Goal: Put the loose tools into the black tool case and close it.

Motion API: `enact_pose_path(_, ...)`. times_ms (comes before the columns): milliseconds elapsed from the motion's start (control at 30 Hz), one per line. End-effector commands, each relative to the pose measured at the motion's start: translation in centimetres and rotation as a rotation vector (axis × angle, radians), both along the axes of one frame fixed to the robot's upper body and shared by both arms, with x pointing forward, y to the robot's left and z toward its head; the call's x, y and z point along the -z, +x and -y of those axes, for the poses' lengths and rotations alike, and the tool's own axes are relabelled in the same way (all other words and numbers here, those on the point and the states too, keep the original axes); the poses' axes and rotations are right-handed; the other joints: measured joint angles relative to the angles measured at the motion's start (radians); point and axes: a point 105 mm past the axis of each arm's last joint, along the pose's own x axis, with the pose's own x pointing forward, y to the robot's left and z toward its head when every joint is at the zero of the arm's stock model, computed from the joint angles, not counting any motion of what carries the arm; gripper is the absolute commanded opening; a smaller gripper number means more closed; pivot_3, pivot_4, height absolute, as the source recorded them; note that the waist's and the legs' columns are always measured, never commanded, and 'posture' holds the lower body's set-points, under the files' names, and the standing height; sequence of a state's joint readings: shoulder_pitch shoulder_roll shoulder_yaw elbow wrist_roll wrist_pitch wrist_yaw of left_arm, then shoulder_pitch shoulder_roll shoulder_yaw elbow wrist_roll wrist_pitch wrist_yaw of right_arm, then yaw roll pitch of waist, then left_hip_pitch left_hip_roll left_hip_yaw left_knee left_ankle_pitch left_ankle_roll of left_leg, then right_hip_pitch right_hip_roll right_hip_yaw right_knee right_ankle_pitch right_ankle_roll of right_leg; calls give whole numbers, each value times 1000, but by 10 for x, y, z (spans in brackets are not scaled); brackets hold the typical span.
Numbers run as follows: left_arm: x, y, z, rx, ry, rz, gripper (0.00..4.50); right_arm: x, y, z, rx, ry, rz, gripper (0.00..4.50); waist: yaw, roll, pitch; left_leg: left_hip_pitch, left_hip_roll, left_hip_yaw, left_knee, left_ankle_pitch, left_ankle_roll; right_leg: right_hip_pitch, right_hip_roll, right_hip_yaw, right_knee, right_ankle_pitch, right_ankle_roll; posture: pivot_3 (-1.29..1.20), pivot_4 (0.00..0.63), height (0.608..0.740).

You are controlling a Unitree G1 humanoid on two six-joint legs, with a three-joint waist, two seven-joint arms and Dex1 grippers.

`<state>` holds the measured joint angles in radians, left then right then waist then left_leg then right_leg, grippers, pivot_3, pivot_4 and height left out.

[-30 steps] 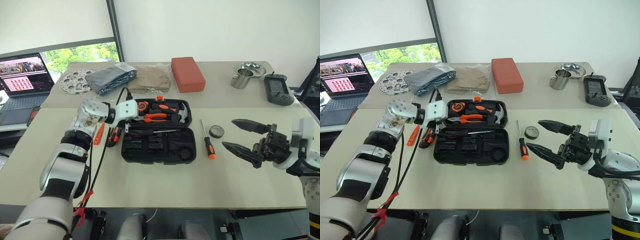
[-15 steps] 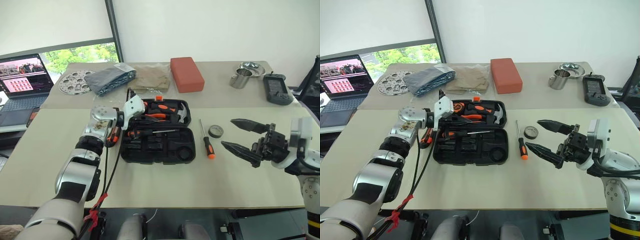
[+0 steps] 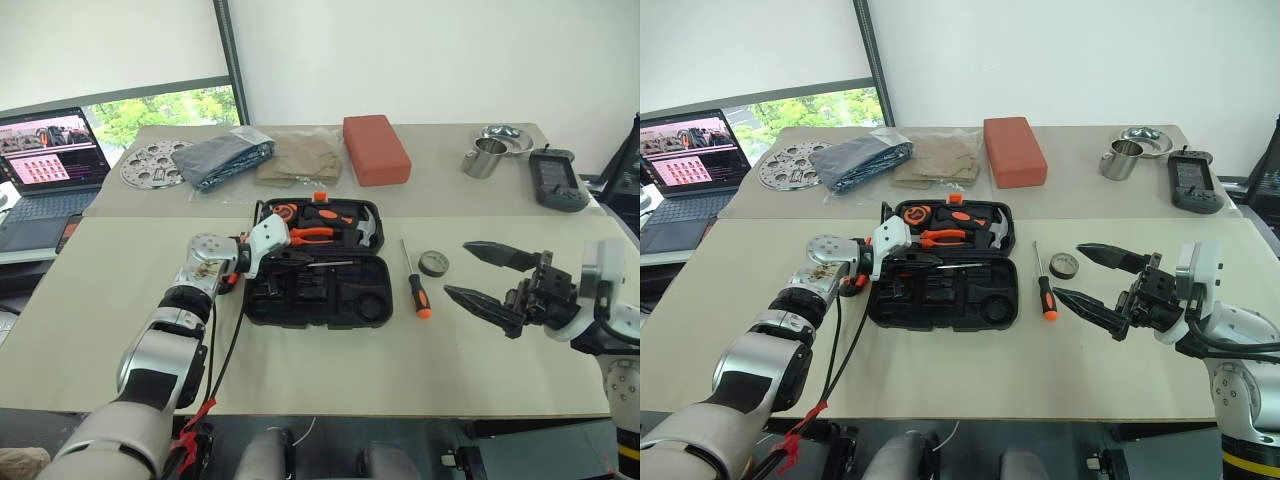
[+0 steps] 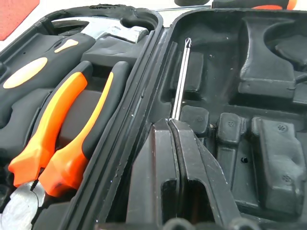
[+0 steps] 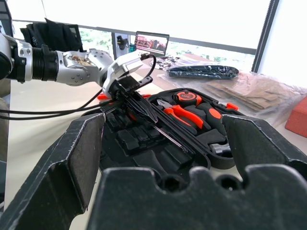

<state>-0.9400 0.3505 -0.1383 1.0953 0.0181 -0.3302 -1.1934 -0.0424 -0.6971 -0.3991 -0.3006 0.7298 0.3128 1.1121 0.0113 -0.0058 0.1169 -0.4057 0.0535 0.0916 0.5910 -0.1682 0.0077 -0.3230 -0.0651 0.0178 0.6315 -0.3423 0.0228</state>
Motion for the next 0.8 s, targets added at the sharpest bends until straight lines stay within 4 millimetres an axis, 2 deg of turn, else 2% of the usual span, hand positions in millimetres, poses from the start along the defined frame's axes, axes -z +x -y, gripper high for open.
enact_pose_path(33, 21, -1, -4, -9, 129, -5, 65, -12, -4, 1, -5, -10, 64, 4500, 0, 0, 0, 0, 0, 0, 0, 0, 0, 0, 0, 0, 0, 0, 0, 0, 150, 740)
enact_pose_path(233, 38, -4, -8, -6, 239, 5, 65, -11, -4, 0, -5, -9, 59, 4500, 0, 2, -2, 3, 0, -1, 2, 0, 0, 3, 0, 1, 1, 0, 0, 0, 150, 740)
enact_pose_path(400, 26, 3, -7, -57, 159, 1, 65, -6, -3, 1, 19, -38, 39, 4500, -2, 2, -2, 5, -1, -2, 2, 0, 0, 5, 0, 2, 2, 0, 0, 0, 150, 740)
enact_pose_path(567, -25, 4, -2, -11, -157, -38, 65, 11, 8, 4, 85, -127, -2, 4500, -7, 2, -1, 3, -1, -2, 3, 0, 0, 2, 1, 2, 3, 0, 0, 0, 150, 740)
enact_pose_path(633, -39, 1, -4, 16, -227, -46, 65, 16, 16, 6, 137, -156, -21, 4500, -9, 2, -1, 0, 0, -2, 3, 0, 0, 0, 2, 2, 3, 0, 0, 0, 150, 740)
enact_pose_path(733, -61, -6, -14, 52, -305, -39, 757, 29, 31, 9, 241, -233, -95, 4500, -13, 3, -1, -2, 1, -3, 2, 1, -1, -3, 3, 3, 3, 0, 0, 0, 150, 740)
enact_pose_path(800, -82, -22, -26, 119, -356, -57, 1502, 38, 39, 1, 255, -274, -141, 4500, -21, 5, -1, -3, 1, -3, 1, 1, -1, -4, 4, 4, 3, 0, 0, 0, 150, 740)
